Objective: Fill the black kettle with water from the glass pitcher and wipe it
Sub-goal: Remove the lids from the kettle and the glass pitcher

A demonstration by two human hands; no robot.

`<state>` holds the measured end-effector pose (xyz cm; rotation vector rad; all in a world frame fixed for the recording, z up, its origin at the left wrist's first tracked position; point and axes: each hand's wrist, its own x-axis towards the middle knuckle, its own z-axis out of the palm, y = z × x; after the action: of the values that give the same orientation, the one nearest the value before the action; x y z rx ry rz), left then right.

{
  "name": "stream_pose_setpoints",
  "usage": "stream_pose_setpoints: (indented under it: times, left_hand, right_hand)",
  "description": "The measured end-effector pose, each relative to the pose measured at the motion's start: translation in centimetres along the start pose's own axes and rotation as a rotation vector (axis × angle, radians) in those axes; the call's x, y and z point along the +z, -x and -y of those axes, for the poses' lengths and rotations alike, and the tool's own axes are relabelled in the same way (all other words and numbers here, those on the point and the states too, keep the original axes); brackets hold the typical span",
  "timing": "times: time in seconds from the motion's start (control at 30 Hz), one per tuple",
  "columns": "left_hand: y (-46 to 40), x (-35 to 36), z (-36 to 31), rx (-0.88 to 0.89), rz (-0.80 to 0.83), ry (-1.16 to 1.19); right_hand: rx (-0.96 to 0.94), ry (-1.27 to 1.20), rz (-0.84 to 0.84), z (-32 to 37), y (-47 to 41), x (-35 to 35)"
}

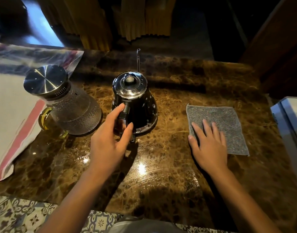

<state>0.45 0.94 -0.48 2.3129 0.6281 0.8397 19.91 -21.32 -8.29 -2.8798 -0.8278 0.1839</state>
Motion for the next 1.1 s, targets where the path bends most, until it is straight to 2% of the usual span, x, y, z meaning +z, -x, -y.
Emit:
stream_pose_setpoints:
  times: [0.1,0.27,0.33,0.43,0.6,0.83,1.1]
  left_hand:
    - [-0.5,-0.5,0.3,-0.001,0.011,-0.001]
    - [-1.0,-1.1,1.1,0.009,0.054,0.006]
    - [-1.1,-1.2,1.4,0.002,0.07,0.012]
    - [-1.3,-1.3,1.7,-0.008,0.095,0.023]
    - [-1.8,-1.7,2.7,0.002,0.13,0.025]
    - [-2.3,-2.2,3.0,0.033,0.156,-0.07]
    - [-3.2,-2.6,3.1,0.073,0.215,-0.153]
  right_hand:
    - [-0.009,-0.119,-0.016,1.7,-0.7,-2.6]
    - [-0.294,-0.447,-0.199,9.0,-2.5,-10.3]
    - [-0.401,-0.482,-0.282,12.1,-3.4,-12.4]
    - [-0.481,-0.389,-0.342,15.8,-5.2,-13.9]
    - [-0.487,-0.303,-0.29,18.4,-7.4,-13.3]
    - [-0.544,-0.325,-0.297,18.7,-8.4,-13.6]
    - [-0.722,-0.141,-0.178,17.9,-10.4,-15.8]
